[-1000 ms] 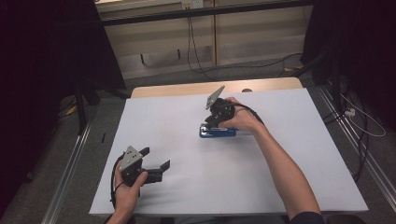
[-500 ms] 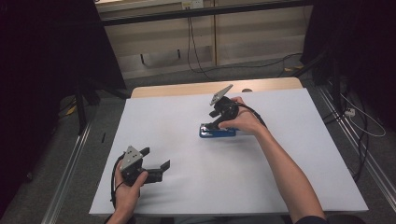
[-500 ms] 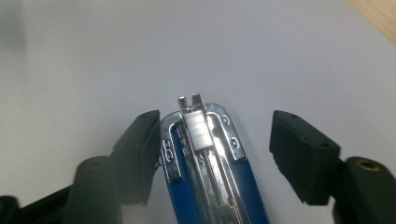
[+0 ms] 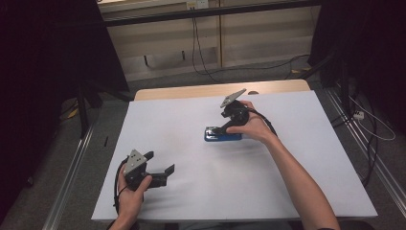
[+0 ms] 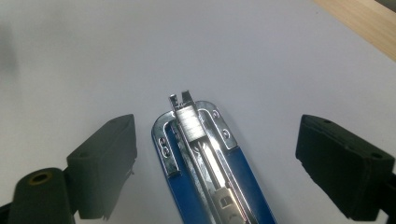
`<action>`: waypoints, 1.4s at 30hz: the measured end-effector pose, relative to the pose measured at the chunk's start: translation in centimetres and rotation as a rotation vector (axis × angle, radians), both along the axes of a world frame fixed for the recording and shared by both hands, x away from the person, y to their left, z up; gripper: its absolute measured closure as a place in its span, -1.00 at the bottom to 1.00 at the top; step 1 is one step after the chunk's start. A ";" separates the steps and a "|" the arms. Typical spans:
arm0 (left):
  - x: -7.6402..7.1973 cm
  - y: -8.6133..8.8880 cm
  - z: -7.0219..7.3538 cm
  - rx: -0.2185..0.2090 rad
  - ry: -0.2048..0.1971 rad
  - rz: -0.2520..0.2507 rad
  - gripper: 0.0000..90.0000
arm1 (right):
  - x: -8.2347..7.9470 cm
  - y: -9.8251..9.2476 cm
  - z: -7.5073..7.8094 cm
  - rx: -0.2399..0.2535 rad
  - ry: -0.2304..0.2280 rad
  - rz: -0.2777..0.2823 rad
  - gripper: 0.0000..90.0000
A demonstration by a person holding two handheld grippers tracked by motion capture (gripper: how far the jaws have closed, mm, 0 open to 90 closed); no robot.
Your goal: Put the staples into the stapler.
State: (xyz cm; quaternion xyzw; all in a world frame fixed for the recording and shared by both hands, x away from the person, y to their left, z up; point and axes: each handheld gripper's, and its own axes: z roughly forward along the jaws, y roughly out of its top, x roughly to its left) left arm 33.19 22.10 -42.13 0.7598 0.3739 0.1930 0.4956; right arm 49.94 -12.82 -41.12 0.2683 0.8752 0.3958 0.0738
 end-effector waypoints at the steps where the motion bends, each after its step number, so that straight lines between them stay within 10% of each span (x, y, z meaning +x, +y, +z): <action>1: 0.0 0.0 0.0 -0.004 0.000 0.003 -0.91 | -0.1 -0.1 -0.1 0.007 -0.007 -0.004 -0.74; 42: 0.2 0.2 -0.2 0.023 0.011 0.024 -0.90 | -5.1 -5.2 0.0 0.135 -0.154 -0.359 -0.90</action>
